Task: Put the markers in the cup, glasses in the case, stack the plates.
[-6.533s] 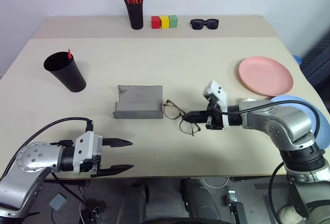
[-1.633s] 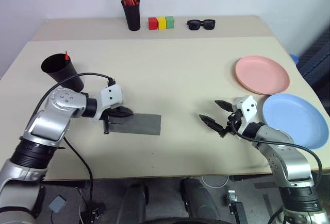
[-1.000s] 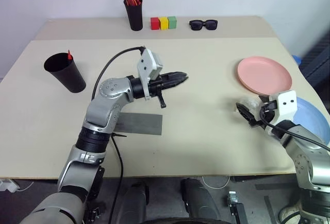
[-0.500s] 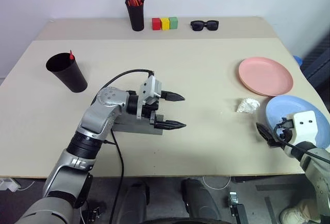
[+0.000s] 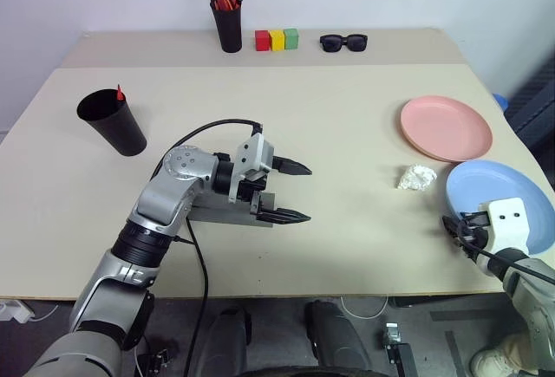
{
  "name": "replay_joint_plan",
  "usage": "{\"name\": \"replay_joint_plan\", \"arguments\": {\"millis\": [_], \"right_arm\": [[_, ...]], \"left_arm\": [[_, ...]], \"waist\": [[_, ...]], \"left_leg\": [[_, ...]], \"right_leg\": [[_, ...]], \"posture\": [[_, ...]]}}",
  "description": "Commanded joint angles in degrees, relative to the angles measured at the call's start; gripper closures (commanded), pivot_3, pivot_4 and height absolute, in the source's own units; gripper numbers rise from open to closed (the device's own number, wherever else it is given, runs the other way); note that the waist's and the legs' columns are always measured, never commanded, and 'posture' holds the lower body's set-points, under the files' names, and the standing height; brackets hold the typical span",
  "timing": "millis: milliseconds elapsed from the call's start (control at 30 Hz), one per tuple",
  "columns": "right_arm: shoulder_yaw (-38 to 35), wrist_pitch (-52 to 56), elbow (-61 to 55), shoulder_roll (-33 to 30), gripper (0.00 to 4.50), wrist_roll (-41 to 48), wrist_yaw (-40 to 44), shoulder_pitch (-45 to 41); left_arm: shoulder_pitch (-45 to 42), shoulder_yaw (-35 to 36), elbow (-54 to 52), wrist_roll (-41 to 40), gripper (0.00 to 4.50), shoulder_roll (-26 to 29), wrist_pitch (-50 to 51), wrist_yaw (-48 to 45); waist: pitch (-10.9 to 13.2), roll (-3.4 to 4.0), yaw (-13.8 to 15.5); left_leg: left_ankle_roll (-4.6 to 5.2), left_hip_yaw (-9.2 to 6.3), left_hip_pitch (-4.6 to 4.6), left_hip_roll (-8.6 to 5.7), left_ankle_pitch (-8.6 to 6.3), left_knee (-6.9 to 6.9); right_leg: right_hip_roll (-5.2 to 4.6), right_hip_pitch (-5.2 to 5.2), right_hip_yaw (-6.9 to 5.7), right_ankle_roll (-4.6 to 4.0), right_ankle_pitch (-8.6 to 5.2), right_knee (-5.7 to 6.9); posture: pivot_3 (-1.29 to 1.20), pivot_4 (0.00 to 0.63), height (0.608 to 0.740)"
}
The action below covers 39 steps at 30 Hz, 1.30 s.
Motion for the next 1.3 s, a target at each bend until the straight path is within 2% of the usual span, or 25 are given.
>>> {"name": "replay_joint_plan", "arguments": {"millis": [33, 200, 333, 500, 767, 1000, 1100, 1167, 1267, 1300], "right_arm": [[1.31, -1.43, 1.39, -0.21, 4.44, -2.16, -0.47, -0.61], [1.86, -2.99, 2.59, -0.25, 4.44, -5.08, -2.45, -2.68], [1.40, -9.04, 6.65, -2.25, 4.44, -10.73, -7.03, -8.96], [3.51, -13.75, 13.72, -3.99, 4.44, -13.63, -8.27, -18.45], [15.49, -27.19, 38.74, -5.00, 4.44, -18.69, -1.91, -39.71], [21.36, -36.70, 58.86, -3.90, 4.44, -21.30, 1.64, -51.21], [22.07, -38.52, 63.88, -3.74, 3.45, -21.19, 2.73, -53.57], [22.22, -40.09, 65.60, -3.62, 2.56, -21.43, 2.13, -54.40], [21.61, -41.45, 66.03, -3.44, 0.96, -21.04, 0.77, -54.67], [21.29, -41.35, 65.26, -3.50, 0.96, -20.64, 0.68, -54.31]], "left_arm": [[-0.76, 0.20, -1.22, 0.23, 0.00, 0.49, -0.70, 0.11], [-0.29, 0.43, -1.77, 0.46, 0.00, 0.51, -0.59, 0.99], [0.36, 0.54, -2.12, 0.70, 0.00, 0.01, -0.57, 2.64], [0.75, 0.50, -2.39, 1.03, 0.00, -0.38, -0.69, 4.34], [1.59, 1.13, -4.29, 1.50, 0.00, -0.36, 0.14, 7.55], [3.21, 1.96, -7.07, 1.43, 0.00, 0.92, 1.61, 10.16], [4.07, 2.32, -8.50, 1.04, 0.00, 1.60, 2.56, 11.08], [4.62, 2.54, -9.36, 0.80, 0.00, 2.00, 3.22, 11.56], [5.05, 2.67, -10.03, 0.58, 0.00, 2.29, 3.83, 12.05], [5.05, 2.64, -9.99, 0.59, 0.00, 2.26, 3.87, 12.15]], "waist": [[-0.01, -0.03, 0.01], [-0.01, -0.03, 0.05], [-0.01, -0.01, -0.08], [0.01, 0.03, -0.13], [0.03, 0.06, -0.26], [0.03, 0.06, -0.10], [0.03, 0.06, -0.19], [0.04, 0.06, -0.28], [0.04, 0.06, -0.33], [0.04, 0.06, -0.36]], "left_leg": [[0.00, 0.00, 0.02, 0.00, 0.00, 0.01], [0.00, 0.00, 0.02, 0.00, 0.00, 0.02], [0.00, 0.03, 0.04, -0.01, 0.00, 0.05], [0.00, 0.04, 0.07, -0.01, 0.00, -0.02], [0.00, 0.05, 0.08, -0.01, 0.00, -0.03], [0.00, 0.04, 0.04, -0.02, 0.00, -0.07], [0.00, 0.05, 0.03, -0.03, 0.00, -0.06], [0.00, 0.05, 0.04, -0.03, 0.00, -0.06], [0.00, 0.05, 0.04, -0.03, 0.00, -0.06], [0.00, 0.05, 0.04, -0.03, 0.00, -0.05]], "right_leg": [[0.00, 0.02, 0.00, 0.00, 0.00, 0.00], [0.00, 0.07, 0.00, 0.00, 0.00, -0.06], [-0.02, 0.10, 0.03, -0.08, -0.04, -0.06], [-0.01, 0.07, 0.03, 0.02, 0.02, -0.04], [-0.02, 0.06, 0.03, 0.03, 0.03, -0.03], [-0.05, 0.02, 0.03, 0.04, 0.03, -0.02], [-0.06, 0.02, 0.02, 0.04, 0.04, -0.03], [-0.06, 0.02, 0.02, 0.04, 0.04, -0.02], [-0.05, 0.01, 0.03, 0.04, 0.04, -0.01], [-0.05, 0.01, 0.02, 0.04, 0.04, 0.00]], "posture": [[0.00, 0.150, 0.740], [0.00, 0.150, 0.740], [0.00, 0.150, 0.740], [0.00, 0.150, 0.740], [0.00, 0.150, 0.740], [0.00, 0.150, 0.740], [0.00, 0.150, 0.740], [0.00, 0.150, 0.740], [0.00, 0.150, 0.740], [0.00, 0.150, 0.740]]}}
